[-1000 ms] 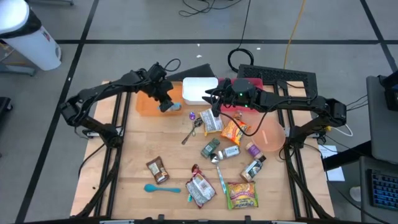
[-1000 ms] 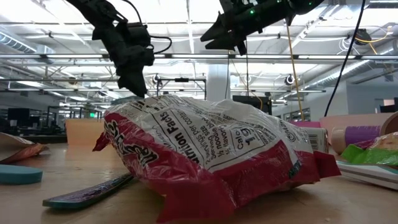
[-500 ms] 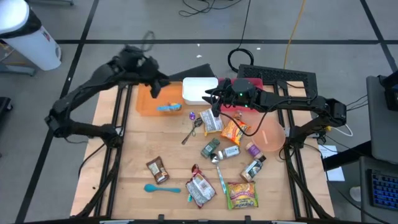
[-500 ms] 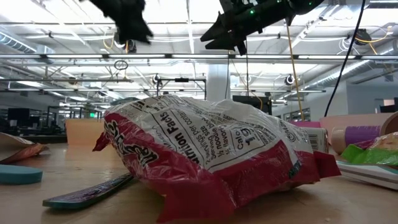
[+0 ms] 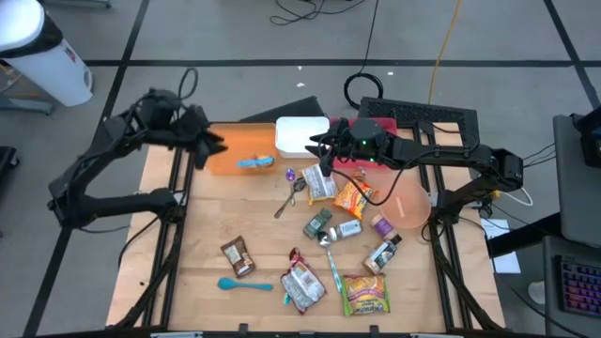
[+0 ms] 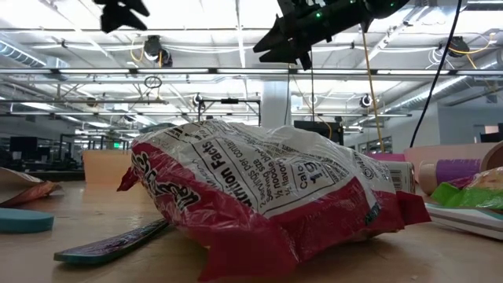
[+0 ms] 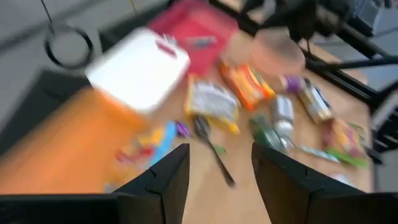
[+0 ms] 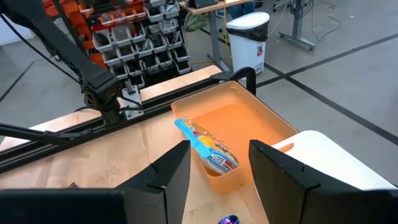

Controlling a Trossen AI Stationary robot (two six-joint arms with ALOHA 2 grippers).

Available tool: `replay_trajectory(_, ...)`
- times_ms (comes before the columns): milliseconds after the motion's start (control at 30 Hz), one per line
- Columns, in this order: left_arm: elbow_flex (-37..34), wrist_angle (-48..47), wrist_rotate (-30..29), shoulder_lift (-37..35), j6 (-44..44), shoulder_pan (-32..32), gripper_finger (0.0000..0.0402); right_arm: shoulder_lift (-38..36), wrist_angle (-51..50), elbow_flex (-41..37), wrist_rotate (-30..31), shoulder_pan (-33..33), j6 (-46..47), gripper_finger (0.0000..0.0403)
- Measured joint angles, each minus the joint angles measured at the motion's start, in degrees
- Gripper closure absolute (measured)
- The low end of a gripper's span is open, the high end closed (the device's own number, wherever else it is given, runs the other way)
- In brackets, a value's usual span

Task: Pick & Place Food Item
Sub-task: Put the orange seasoning into the white bin

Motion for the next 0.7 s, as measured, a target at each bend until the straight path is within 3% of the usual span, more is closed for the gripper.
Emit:
replay_trajectory(300,-9.32,0.76,-0.11,-6.87,-11.39,-8.48,0.022,1.18,1.2,0.0,0.0,0.02,0.02,0.0248)
replay_trajectory(700,-24.68,1.46,-0.07,-6.97,-23.71,-23.78,0.022,1.33,10.55,-7.79,-3.32,1.84,9.5,0.0248)
